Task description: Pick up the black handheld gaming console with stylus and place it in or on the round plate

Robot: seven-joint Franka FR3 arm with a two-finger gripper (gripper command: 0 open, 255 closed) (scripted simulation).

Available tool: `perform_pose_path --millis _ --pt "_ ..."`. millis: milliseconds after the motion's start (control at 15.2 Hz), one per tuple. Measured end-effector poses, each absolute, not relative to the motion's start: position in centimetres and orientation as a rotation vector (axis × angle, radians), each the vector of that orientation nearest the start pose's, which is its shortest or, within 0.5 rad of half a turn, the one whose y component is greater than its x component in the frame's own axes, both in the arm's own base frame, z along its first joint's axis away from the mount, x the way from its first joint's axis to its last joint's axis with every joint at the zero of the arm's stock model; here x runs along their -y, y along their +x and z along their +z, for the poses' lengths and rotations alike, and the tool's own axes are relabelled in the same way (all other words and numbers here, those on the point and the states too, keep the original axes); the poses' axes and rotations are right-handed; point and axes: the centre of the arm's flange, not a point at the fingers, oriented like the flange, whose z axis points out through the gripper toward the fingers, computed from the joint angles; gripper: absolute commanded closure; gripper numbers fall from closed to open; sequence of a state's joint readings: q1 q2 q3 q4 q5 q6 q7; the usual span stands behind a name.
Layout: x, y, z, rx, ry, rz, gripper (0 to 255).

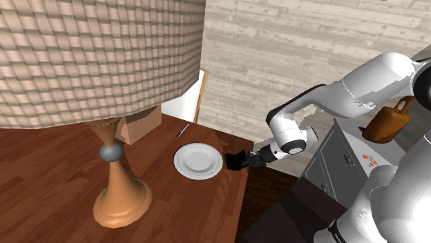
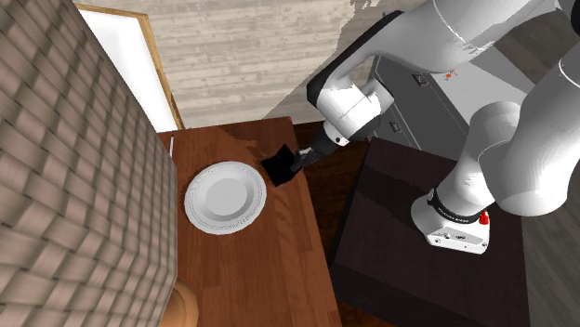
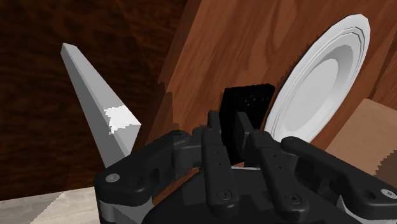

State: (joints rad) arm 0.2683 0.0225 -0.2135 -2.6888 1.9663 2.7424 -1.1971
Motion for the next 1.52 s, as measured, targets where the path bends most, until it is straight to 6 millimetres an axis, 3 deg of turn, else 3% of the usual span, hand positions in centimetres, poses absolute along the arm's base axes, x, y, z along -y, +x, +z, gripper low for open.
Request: perform_pose_path --millis 1056,1386,1518 --pt "1.7 36.7 28.5 -0.784 -2.409 -0.508 255" --pt "-1.9 40.1 29.3 -0.782 -2.410 -0.509 255" --pt "-4.3 41.8 29.6 -0.785 -2.408 -0.508 255"
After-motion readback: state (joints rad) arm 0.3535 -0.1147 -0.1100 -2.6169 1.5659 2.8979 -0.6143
